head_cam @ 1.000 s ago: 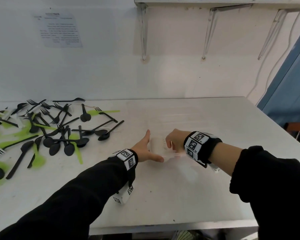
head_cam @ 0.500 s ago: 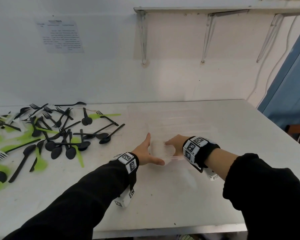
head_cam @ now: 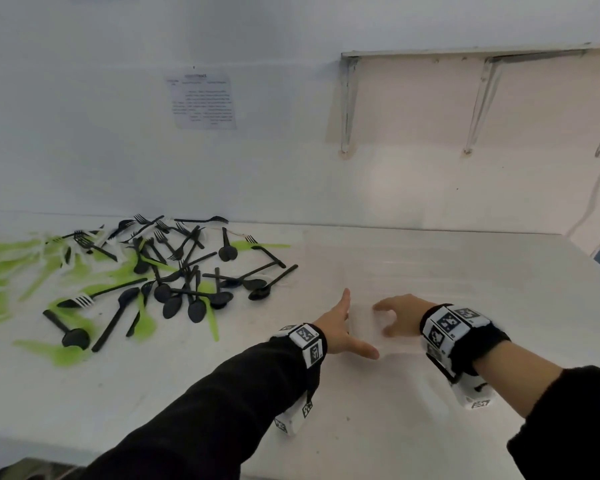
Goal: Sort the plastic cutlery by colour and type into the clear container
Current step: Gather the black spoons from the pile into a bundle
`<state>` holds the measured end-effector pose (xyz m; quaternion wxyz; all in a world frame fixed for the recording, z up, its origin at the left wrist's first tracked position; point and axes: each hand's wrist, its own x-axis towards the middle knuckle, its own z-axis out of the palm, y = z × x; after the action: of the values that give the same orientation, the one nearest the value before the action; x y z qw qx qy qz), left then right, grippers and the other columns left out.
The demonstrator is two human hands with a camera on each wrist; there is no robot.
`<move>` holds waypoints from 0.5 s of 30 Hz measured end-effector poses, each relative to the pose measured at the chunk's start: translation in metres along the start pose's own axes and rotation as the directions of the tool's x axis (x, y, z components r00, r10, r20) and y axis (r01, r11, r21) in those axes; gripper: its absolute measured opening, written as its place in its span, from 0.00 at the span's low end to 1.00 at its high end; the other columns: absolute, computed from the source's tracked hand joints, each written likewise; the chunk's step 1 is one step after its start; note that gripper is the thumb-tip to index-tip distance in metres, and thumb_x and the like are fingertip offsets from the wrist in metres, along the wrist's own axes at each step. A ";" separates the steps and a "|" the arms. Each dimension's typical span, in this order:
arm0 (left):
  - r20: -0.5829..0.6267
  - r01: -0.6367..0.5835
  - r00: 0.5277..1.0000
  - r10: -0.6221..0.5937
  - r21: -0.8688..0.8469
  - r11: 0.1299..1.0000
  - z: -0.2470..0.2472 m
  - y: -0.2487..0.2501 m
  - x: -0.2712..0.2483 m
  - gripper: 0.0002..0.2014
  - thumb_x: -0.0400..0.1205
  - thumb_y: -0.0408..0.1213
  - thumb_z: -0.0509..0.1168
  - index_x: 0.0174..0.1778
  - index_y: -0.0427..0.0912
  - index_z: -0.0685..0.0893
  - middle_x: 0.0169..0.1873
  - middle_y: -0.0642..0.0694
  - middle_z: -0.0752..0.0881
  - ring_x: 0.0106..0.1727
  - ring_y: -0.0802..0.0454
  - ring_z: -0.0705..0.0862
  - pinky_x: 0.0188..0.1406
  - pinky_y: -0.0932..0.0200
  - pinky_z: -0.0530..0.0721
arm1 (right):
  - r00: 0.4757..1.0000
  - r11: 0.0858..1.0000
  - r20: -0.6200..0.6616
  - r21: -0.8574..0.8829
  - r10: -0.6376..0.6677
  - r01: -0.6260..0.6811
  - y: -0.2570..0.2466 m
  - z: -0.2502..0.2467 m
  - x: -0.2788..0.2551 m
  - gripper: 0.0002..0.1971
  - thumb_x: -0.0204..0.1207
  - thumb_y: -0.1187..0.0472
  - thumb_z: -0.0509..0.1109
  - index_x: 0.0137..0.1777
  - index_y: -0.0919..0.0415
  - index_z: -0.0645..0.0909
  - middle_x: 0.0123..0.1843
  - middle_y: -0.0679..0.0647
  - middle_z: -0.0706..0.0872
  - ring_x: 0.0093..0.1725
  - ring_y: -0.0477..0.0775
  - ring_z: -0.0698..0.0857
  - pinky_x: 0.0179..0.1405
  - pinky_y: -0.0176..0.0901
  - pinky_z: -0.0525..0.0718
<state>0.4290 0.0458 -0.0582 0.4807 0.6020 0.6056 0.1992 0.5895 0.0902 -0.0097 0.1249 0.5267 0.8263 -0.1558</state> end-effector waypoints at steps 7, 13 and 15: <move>-0.221 -0.075 0.973 0.069 -0.020 0.997 -0.053 -0.017 -0.017 0.29 0.81 0.45 0.67 0.78 0.47 0.67 0.74 0.49 0.73 0.67 0.52 0.79 0.62 0.59 0.76 | 0.919 0.946 -0.375 0.236 -0.121 0.221 -0.073 -0.045 0.023 0.14 0.78 0.66 0.60 0.58 0.61 0.84 0.61 0.55 0.85 0.62 0.53 0.82 0.61 0.35 0.75; -0.584 0.184 0.810 0.053 0.340 0.922 -0.157 -0.075 -0.041 0.19 0.80 0.27 0.56 0.65 0.44 0.82 0.66 0.43 0.79 0.68 0.46 0.75 0.69 0.56 0.73 | 0.972 0.973 -0.150 0.120 -0.180 0.199 -0.161 -0.049 0.078 0.17 0.82 0.65 0.57 0.65 0.62 0.82 0.61 0.57 0.82 0.61 0.56 0.80 0.53 0.32 0.81; -0.525 0.322 0.851 0.016 0.546 0.773 -0.185 -0.093 -0.045 0.21 0.82 0.31 0.54 0.71 0.49 0.76 0.72 0.47 0.73 0.73 0.47 0.70 0.72 0.52 0.71 | 0.986 0.988 -0.080 0.017 -0.149 0.151 -0.179 -0.037 0.100 0.18 0.83 0.65 0.57 0.70 0.62 0.78 0.71 0.59 0.78 0.71 0.60 0.76 0.71 0.43 0.73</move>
<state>0.2182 0.0487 -0.0342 0.0988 0.5986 0.7888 0.0985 0.3841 0.1170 0.0100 0.0743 0.4702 0.8660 -0.1533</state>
